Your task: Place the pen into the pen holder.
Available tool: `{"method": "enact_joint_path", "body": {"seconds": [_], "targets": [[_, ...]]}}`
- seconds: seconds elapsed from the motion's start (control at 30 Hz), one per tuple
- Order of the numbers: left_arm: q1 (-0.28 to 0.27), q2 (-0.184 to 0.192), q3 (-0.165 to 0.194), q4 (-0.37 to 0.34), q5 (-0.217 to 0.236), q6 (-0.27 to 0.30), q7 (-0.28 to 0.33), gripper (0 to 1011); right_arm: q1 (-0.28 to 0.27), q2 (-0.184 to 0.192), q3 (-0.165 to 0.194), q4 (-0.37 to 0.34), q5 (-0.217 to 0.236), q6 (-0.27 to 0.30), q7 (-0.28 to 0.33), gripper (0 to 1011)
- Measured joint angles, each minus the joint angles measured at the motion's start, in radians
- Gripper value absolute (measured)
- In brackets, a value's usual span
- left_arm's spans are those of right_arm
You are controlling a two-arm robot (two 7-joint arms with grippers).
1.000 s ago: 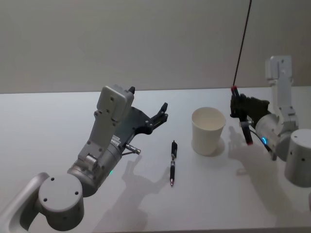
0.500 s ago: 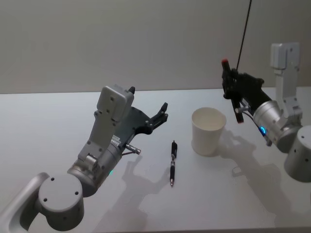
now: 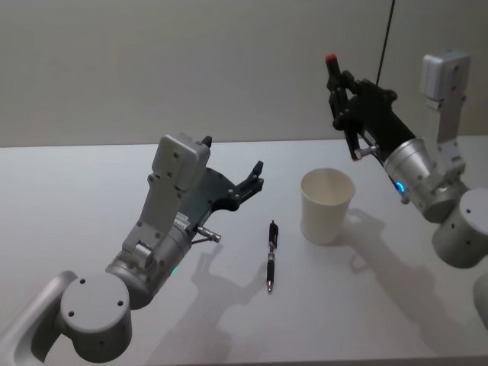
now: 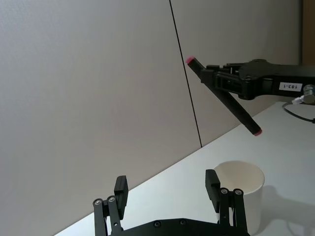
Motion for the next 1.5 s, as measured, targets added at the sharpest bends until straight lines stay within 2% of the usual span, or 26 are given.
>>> {"method": "enact_joint_path", "body": {"seconds": [0.3,0.57,1.5], "targets": [[0.000,0.000,0.000,0.000,0.000,0.000,0.000,1000,0.059,-0.020,-0.008,0.120,-0.012,-0.137,0.073,183],[0.000,0.000,0.000,0.000,0.000,0.000,0.000,1000,0.091,-0.031,-0.013,0.205,-0.028,-0.195,0.105,184],[0.000,0.000,0.000,0.000,0.000,0.000,0.000,1000,0.125,-0.042,-0.024,0.355,-0.047,-0.236,0.135,184]]}}
